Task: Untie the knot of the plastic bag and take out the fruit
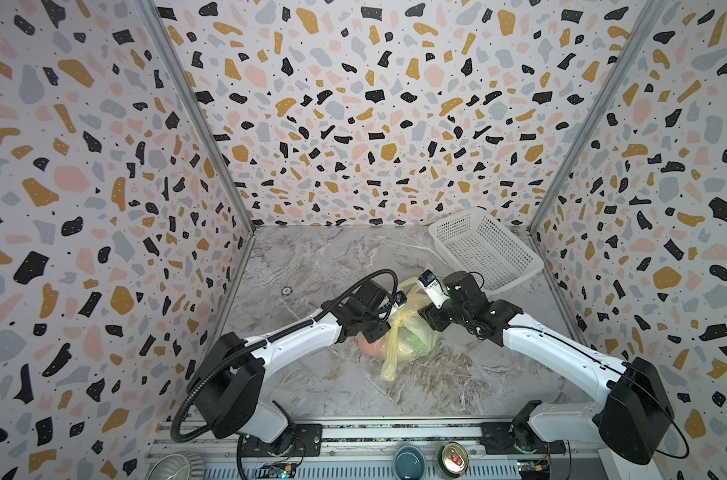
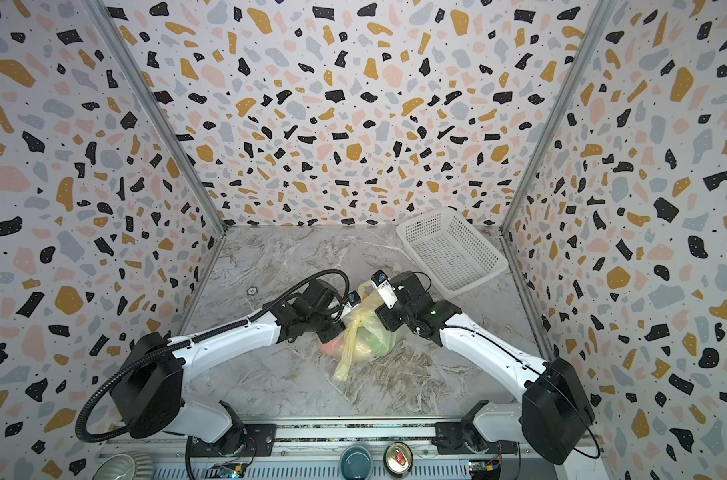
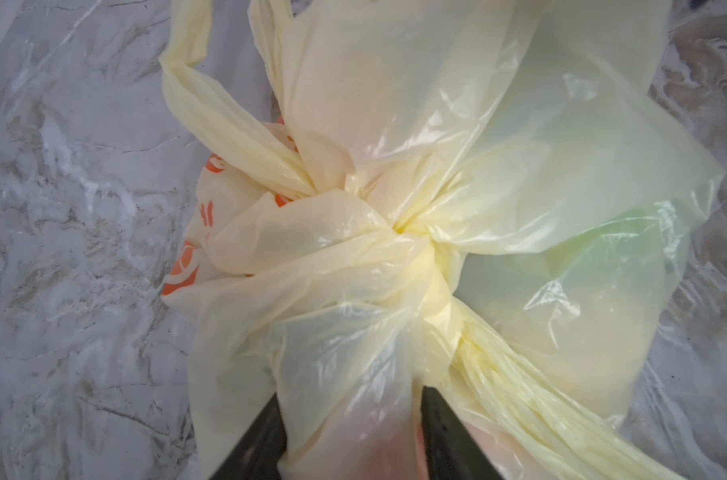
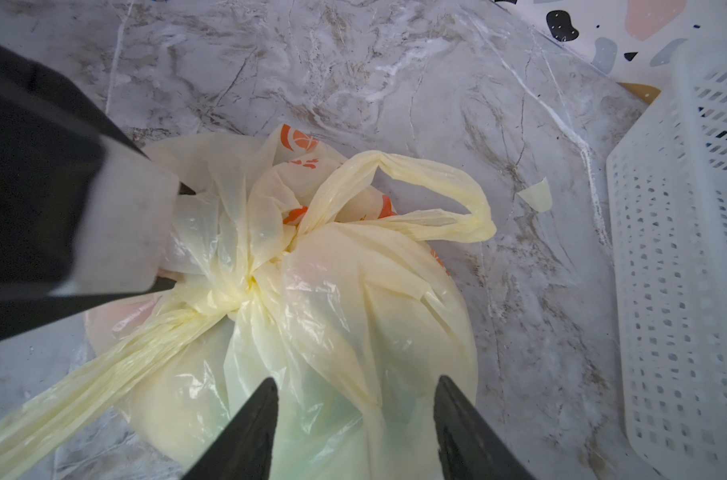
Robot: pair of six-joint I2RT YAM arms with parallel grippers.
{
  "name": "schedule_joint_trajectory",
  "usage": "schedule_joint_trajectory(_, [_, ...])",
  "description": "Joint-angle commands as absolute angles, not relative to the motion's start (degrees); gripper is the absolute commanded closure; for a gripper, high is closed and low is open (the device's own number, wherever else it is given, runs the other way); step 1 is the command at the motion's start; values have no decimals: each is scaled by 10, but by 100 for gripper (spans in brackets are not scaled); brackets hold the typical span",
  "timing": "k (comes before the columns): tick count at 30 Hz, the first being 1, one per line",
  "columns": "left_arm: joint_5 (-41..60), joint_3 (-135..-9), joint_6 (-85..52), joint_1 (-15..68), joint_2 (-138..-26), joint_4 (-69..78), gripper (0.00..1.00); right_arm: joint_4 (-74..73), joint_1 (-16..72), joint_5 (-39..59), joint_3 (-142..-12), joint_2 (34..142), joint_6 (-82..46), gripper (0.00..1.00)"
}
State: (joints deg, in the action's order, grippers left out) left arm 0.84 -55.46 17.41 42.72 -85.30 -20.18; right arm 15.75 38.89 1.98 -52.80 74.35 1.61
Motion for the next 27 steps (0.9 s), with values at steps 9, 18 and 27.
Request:
schedule_joint_trajectory(9, [4,-537,188,428,-827,-159,100,64,378,76,-483,751,36,38])
schedule_joint_trajectory(18, [-10,-531,187,429,-780,-156,100,-73,379,83,-424,750,91,39])
schedule_joint_trajectory(27, [-24,-520,182,434,-752,-139,100,-127,377,145,-433,798,147,66])
